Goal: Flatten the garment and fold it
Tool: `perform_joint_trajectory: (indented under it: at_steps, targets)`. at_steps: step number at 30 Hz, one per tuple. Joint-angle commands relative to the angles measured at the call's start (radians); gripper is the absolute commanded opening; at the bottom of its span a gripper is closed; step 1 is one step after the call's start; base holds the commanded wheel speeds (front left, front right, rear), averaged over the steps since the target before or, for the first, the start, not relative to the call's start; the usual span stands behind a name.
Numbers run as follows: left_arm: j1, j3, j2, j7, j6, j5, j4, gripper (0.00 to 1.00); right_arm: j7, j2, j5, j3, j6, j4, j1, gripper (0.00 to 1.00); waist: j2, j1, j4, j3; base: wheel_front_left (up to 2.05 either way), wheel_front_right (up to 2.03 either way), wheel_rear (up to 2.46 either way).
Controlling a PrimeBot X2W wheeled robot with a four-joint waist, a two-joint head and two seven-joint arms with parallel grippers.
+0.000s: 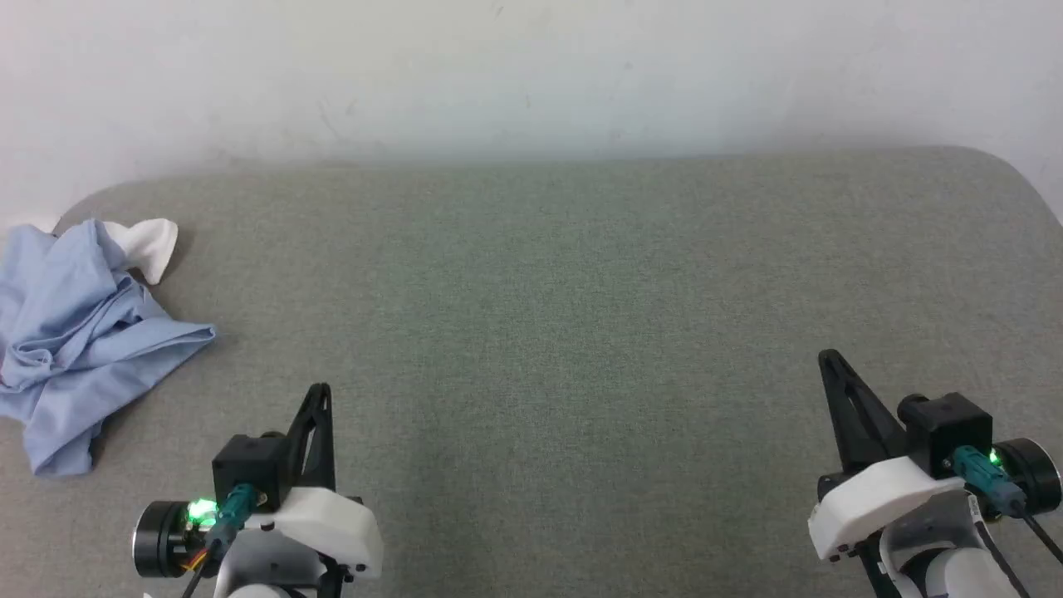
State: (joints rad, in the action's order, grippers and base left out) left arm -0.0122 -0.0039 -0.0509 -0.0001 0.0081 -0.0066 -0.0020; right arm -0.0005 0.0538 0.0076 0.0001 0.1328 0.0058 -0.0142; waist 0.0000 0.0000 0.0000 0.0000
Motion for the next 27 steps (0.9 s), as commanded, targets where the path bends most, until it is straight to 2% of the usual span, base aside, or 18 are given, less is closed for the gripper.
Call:
perform_joint_trajectory:
  at_steps: [1, 27]
  targets:
    - [0.012, 0.004, 0.001, 0.0, -0.008, 0.007, 0.002, 0.0, 0.0, -0.004, -0.008, 0.0, -0.002, -0.006, 0.014, 0.0, 0.0, 0.0, 0.0, 0.0, 0.0, 0.0, 0.0]
    - [0.012, 0.004, 0.001, 0.0, -0.008, 0.007, 0.002, 0.0, 0.0, -0.004, -0.008, 0.0, -0.002, -0.006, 0.014, 0.0, 0.0, 0.0, 0.0, 0.0, 0.0, 0.0, 0.0]
